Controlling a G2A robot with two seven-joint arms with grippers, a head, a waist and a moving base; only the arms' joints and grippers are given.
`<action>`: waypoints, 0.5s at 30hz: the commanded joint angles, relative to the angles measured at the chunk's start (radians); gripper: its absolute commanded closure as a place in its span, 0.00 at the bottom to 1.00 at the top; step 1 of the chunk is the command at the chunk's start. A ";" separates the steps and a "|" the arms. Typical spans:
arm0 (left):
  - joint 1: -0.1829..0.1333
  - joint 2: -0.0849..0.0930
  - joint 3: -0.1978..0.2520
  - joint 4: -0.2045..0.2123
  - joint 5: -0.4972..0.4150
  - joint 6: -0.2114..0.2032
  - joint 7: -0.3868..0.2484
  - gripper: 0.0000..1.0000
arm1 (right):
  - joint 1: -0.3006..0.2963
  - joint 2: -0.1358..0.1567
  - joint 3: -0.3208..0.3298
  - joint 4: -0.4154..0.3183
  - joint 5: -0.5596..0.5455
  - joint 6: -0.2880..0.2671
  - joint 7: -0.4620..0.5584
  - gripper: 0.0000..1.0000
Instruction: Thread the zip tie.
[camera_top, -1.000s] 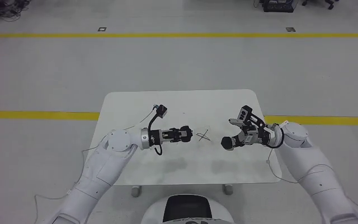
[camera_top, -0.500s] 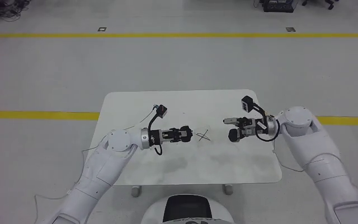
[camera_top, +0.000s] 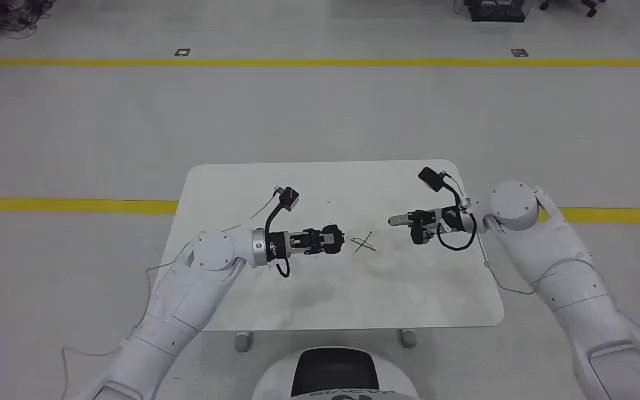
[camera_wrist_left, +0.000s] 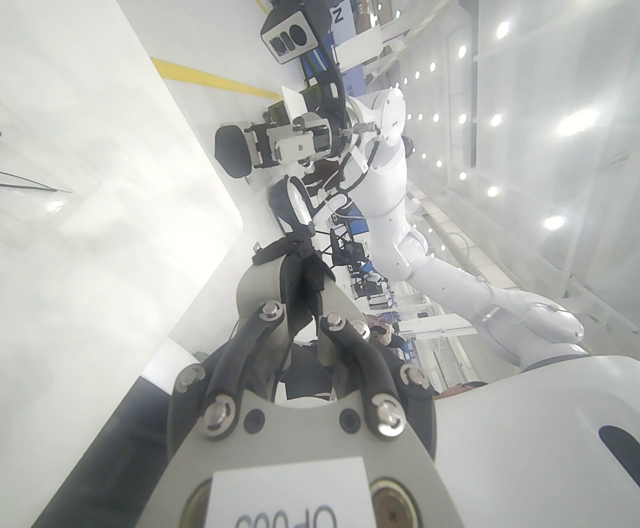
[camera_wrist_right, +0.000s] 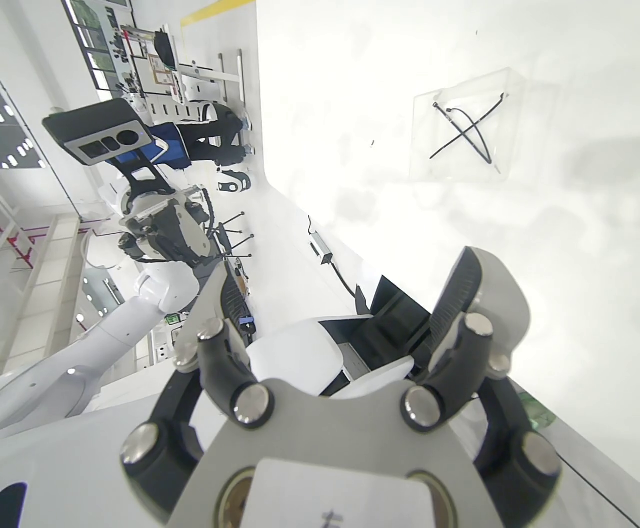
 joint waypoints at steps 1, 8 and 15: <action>0.000 0.000 0.000 0.000 0.000 0.000 0.000 1.00 | 0.000 0.000 0.000 0.000 0.000 0.000 0.000 0.00; 0.000 0.000 0.000 0.000 0.000 0.000 0.000 1.00 | 0.070 -0.025 -0.145 -0.022 -0.285 0.038 -0.043 0.00; 0.000 0.000 0.000 0.000 0.000 0.000 0.000 1.00 | 0.162 -0.100 -0.322 0.094 -0.391 0.049 -0.122 0.00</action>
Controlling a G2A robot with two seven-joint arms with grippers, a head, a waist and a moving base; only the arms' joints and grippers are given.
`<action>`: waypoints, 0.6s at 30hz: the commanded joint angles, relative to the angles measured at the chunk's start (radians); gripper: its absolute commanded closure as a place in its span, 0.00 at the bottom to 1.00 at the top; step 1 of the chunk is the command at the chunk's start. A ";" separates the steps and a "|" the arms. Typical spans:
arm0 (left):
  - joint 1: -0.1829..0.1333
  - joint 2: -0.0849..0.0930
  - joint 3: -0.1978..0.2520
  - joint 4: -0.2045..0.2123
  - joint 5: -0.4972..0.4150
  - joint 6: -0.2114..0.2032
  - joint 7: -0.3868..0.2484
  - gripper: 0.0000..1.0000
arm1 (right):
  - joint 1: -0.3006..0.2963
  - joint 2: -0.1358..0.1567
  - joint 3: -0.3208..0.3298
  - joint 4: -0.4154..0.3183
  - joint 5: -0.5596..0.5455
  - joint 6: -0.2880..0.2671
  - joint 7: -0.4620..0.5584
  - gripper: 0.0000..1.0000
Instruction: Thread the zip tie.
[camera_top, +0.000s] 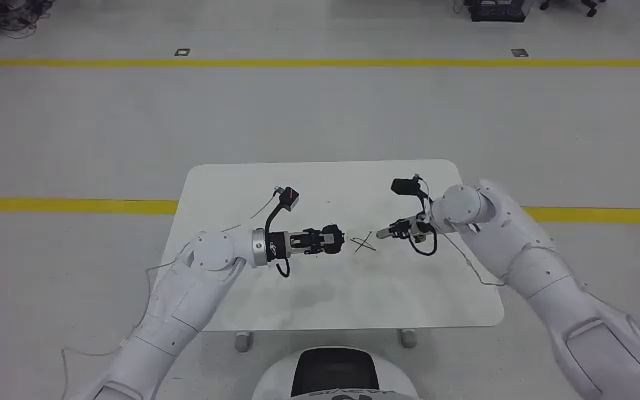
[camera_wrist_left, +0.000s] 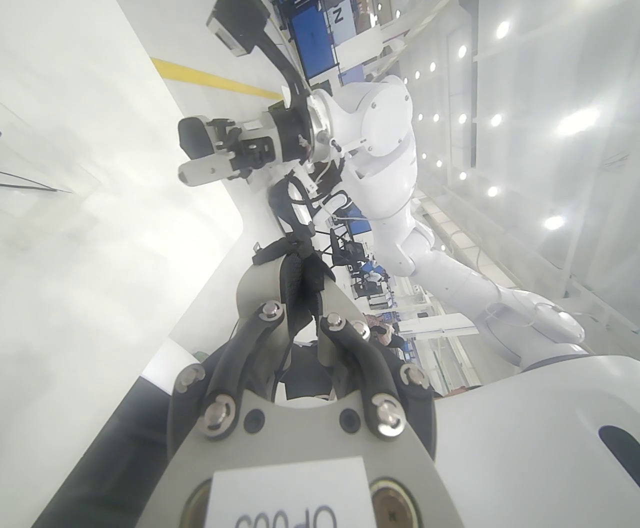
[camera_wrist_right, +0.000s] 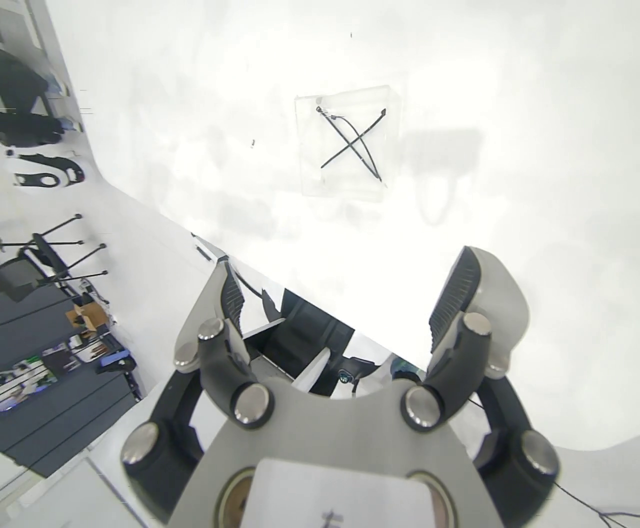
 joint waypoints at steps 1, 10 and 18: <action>0.000 0.000 0.000 0.000 0.000 0.000 0.000 1.00 | 0.013 -0.013 -0.024 0.031 0.008 -0.016 -0.004 0.00; 0.000 0.000 0.000 0.000 0.000 0.000 0.000 1.00 | 0.009 -0.013 -0.031 0.011 -0.017 -0.050 -0.026 0.00; 0.000 0.000 0.000 0.000 0.000 0.000 0.000 1.00 | 0.078 -0.037 -0.106 0.022 -0.221 -0.177 -0.036 0.00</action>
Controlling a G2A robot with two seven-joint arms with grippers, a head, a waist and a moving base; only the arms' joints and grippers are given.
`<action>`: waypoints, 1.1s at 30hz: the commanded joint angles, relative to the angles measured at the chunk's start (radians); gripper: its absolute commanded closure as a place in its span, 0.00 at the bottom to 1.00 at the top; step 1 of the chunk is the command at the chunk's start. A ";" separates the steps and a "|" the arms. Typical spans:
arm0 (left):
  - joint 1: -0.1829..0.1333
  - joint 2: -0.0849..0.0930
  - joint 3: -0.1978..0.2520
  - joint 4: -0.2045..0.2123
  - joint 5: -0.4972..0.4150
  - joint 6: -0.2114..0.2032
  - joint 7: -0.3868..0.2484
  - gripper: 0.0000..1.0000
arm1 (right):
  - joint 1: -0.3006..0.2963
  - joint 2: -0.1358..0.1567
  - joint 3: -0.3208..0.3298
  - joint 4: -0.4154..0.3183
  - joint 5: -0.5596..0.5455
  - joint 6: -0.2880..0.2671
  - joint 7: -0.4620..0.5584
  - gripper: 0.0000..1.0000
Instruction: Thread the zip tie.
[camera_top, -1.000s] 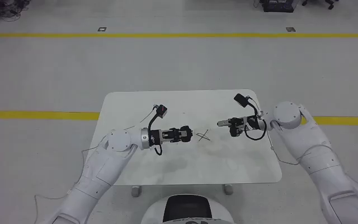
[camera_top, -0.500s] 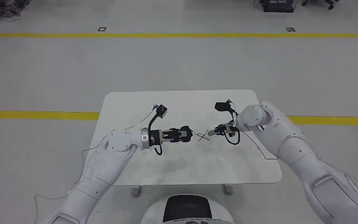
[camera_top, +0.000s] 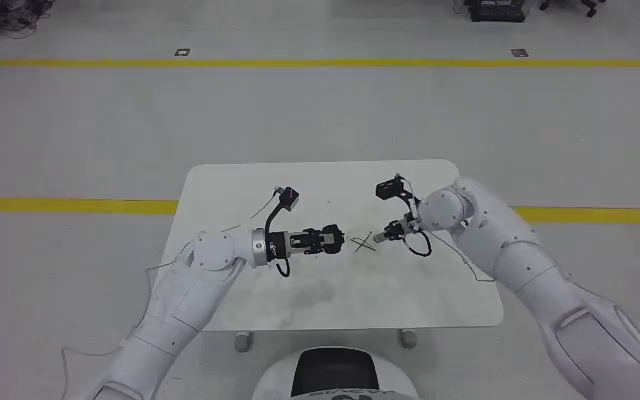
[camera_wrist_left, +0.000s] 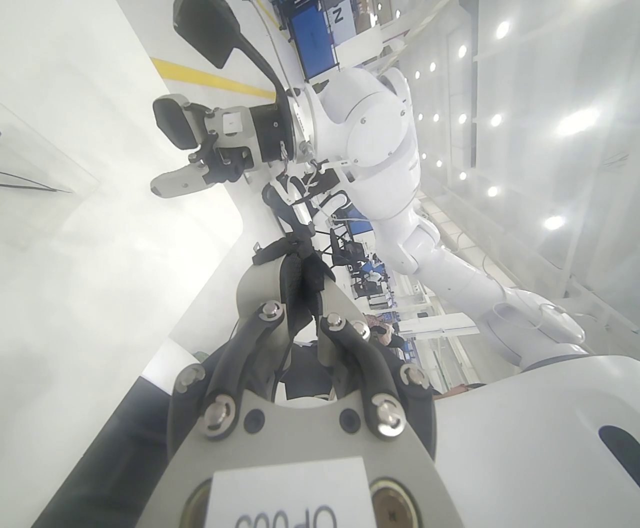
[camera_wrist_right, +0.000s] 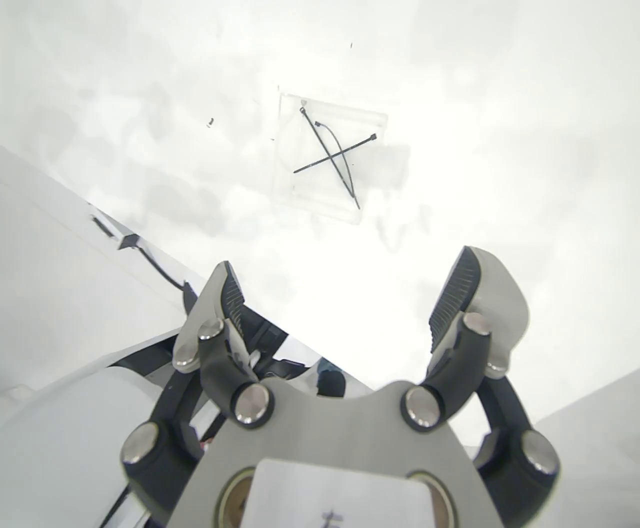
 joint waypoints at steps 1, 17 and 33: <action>0.000 0.000 0.000 0.000 0.000 0.000 0.000 1.00 | 0.021 -0.013 -0.025 0.006 -0.034 -0.029 -0.008 0.00; 0.000 0.000 0.000 0.000 0.000 0.000 0.000 1.00 | 0.080 -0.109 -0.168 0.116 -0.112 -0.095 -0.044 0.00; 0.000 0.000 0.000 0.000 0.000 0.000 0.000 1.00 | 0.093 -0.178 -0.256 0.215 -0.236 -0.215 -0.171 0.00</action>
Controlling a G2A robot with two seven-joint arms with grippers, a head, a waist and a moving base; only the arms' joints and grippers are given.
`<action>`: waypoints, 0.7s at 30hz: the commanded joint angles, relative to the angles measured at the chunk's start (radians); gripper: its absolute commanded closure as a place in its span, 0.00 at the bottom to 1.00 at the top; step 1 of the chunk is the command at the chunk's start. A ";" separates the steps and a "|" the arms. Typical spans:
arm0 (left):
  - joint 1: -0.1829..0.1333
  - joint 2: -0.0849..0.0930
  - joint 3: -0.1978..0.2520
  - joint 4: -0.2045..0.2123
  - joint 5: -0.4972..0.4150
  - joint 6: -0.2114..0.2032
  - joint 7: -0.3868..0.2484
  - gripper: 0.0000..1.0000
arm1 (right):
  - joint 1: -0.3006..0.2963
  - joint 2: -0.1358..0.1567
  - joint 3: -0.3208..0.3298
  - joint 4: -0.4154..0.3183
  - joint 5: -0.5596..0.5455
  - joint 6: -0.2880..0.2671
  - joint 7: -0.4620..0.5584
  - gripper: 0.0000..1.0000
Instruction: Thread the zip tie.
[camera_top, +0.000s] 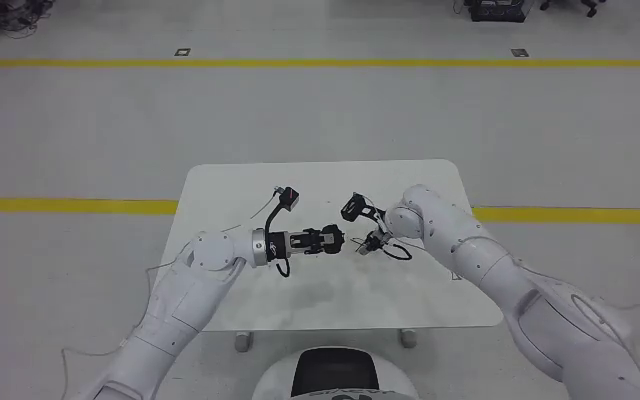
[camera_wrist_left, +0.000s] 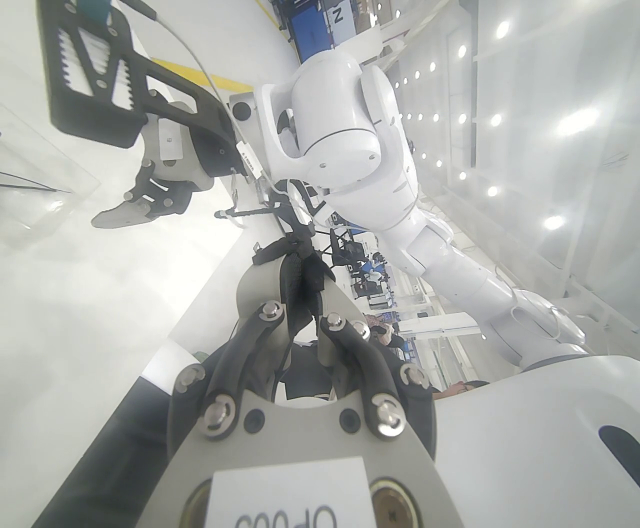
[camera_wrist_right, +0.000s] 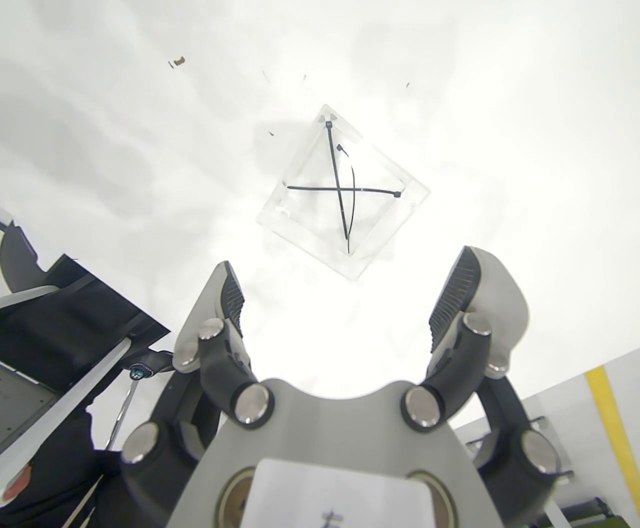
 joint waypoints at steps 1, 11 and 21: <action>0.000 0.000 0.000 0.000 0.000 0.000 0.000 1.00 | 0.003 -0.007 -0.008 0.013 -0.001 0.001 -0.003 0.00; 0.000 0.000 0.000 0.000 0.000 0.000 0.000 1.00 | -0.014 -0.010 -0.017 0.008 -0.038 0.001 -0.036 0.00; 0.000 0.000 0.000 0.000 0.000 0.000 0.000 1.00 | -0.029 -0.013 -0.024 -0.003 -0.066 0.008 -0.081 0.00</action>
